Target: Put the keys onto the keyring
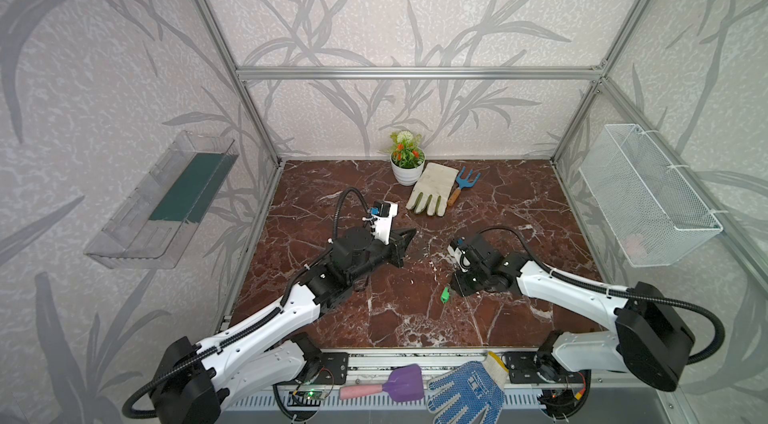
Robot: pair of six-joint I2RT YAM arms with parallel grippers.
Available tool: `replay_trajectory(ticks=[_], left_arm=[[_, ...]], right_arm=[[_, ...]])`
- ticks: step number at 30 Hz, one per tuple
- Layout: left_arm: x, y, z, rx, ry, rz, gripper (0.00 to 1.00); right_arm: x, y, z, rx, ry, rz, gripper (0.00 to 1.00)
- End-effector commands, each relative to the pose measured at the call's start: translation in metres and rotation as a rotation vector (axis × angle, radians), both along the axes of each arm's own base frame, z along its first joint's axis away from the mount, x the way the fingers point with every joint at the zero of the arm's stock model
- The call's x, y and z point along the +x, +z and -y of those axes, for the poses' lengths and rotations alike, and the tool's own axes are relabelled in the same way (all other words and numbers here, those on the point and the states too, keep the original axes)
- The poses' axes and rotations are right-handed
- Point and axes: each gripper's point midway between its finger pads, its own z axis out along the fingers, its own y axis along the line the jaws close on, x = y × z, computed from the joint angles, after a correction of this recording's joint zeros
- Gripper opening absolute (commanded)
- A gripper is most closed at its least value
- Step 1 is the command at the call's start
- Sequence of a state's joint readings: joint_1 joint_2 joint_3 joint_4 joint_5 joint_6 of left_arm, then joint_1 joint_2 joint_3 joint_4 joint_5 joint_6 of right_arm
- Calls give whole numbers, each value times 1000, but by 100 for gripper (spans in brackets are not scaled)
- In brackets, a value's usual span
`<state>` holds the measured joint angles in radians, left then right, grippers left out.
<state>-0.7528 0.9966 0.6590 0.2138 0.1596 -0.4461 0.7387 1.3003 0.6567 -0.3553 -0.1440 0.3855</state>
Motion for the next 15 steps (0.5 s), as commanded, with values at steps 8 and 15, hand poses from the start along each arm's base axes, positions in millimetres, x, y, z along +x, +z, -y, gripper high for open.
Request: replay_trajectory(ticks=[8, 15], left_arm=[[-2, 5, 4, -22, -16, 12, 0], [-1, 4, 3, -19, -13, 14, 0]], right_arm=[[13, 2, -21, 133, 73, 152, 27], [16, -13, -27, 104, 114, 128, 24]])
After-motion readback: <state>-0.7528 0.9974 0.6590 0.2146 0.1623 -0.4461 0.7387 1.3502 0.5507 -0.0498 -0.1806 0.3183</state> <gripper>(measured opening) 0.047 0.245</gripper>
